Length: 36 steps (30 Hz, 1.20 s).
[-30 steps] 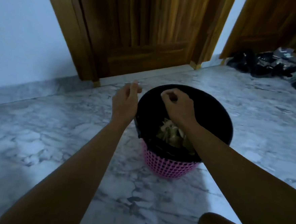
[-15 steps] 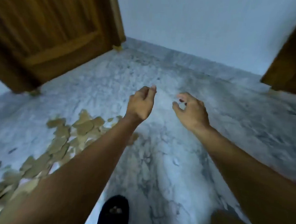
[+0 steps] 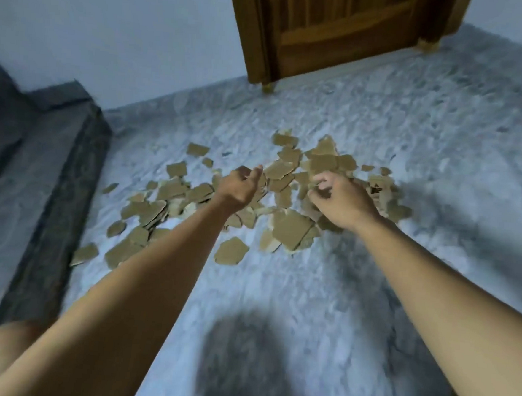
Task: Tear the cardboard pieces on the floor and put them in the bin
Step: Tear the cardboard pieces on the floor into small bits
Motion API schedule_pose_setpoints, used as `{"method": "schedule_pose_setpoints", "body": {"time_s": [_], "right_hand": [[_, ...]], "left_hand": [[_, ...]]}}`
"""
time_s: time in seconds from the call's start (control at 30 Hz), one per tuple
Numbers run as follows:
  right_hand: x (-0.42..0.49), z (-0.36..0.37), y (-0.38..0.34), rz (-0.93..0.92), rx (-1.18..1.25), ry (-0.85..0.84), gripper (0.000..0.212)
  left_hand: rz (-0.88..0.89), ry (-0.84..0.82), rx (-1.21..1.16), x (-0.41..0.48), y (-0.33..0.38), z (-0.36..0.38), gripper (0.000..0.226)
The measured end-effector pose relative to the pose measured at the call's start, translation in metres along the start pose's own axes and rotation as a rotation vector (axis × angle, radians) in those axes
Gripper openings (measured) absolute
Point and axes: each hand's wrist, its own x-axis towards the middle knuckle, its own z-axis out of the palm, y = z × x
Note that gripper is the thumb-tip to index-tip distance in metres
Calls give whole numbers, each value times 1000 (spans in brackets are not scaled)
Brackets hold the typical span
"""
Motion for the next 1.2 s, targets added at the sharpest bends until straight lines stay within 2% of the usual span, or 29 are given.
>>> {"method": "schedule_pose_setpoints", "body": {"time_s": [0.13, 0.2, 0.3, 0.4, 0.57, 0.63, 0.8, 0.87, 0.93, 0.97, 1.0, 1.07, 1.13, 1.2], "right_hand": [[10, 54, -34, -14, -34, -95, 30], [14, 86, -49, -1, -40, -156, 29], [19, 131, -77, 23, -70, -225, 38], [24, 175, -105, 42, -103, -286, 43], [29, 246, -149, 22, -317, -437, 52], [32, 263, -156, 38, -412, -496, 57], [56, 311, -137, 94, -509, -509, 69], [65, 336, -119, 163, -535, -530, 72], [70, 358, -97, 249, -574, -539, 71], [73, 368, -87, 266, -594, -500, 70], [76, 377, -78, 259, -612, -439, 71], [80, 394, -61, 256, -617, -338, 77], [83, 403, -48, 355, -501, -349, 92], [83, 404, -42, 370, -451, -433, 95]], "left_hand": [[-5, 16, 25, 5, -50, -24, 64], [-12, -28, 15, 9, -83, -33, 62], [-26, -78, -35, 19, -123, -53, 60], [-16, -91, -59, 25, -168, -73, 48], [-113, -247, -20, 30, -260, -102, 25], [-189, -310, -78, 35, -287, -104, 33], [-340, -499, 137, 51, -343, -72, 61], [-376, -465, 200, 51, -358, -42, 83], [-550, -270, 213, 44, -359, -13, 109], [-629, -132, 188, 46, -359, 2, 112], [-657, -10, 178, 47, -360, 14, 110], [-661, 110, 143, 49, -366, 31, 106], [-610, 88, 84, 51, -379, 47, 105], [-542, -12, 28, 48, -389, 54, 87]]}}
